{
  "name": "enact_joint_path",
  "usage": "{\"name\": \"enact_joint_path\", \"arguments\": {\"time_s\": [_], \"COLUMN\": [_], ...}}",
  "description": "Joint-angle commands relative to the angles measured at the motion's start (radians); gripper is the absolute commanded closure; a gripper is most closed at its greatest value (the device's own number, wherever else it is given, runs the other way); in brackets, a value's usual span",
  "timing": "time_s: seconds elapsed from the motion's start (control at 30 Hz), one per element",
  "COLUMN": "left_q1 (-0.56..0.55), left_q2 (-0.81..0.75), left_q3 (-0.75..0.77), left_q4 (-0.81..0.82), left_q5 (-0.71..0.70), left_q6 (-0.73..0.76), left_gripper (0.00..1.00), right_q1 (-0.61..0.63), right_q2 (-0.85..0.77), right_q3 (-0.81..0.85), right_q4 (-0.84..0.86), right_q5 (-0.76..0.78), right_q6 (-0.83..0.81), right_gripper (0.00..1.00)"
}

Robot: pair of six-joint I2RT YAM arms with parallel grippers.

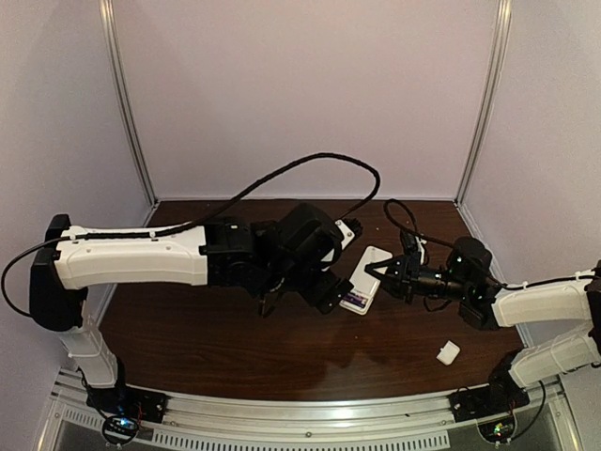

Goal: Load the batteries into the remote control
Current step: Load the battery into the battery compartment.

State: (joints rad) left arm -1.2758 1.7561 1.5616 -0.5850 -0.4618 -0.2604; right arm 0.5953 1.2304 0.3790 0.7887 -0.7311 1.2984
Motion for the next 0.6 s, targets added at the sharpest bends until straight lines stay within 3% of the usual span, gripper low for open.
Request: {"name": "enact_joint_path", "arguments": {"time_s": [0.0, 0.33, 0.57], "left_q1": [-0.006, -0.019, 0.022], "left_q2": [0.024, 0.017, -0.108], "left_q3": [0.041, 0.051, -0.038], "left_q4": [-0.022, -0.019, 0.050], "left_q5": [-0.014, -0.016, 0.055], "left_q6": [0.007, 0.009, -0.024], "left_gripper": [0.03, 0.03, 0.03], "right_q1": [0.003, 0.002, 0.002], "right_q2": [-0.025, -0.014, -0.019], "right_q3": [-0.007, -0.008, -0.010], "right_q4": [0.019, 0.034, 0.076], "right_q5": [0.016, 0.012, -0.015], "right_q6": [0.014, 0.013, -0.017], "right_gripper": [1.00, 1.00, 1.00]}}
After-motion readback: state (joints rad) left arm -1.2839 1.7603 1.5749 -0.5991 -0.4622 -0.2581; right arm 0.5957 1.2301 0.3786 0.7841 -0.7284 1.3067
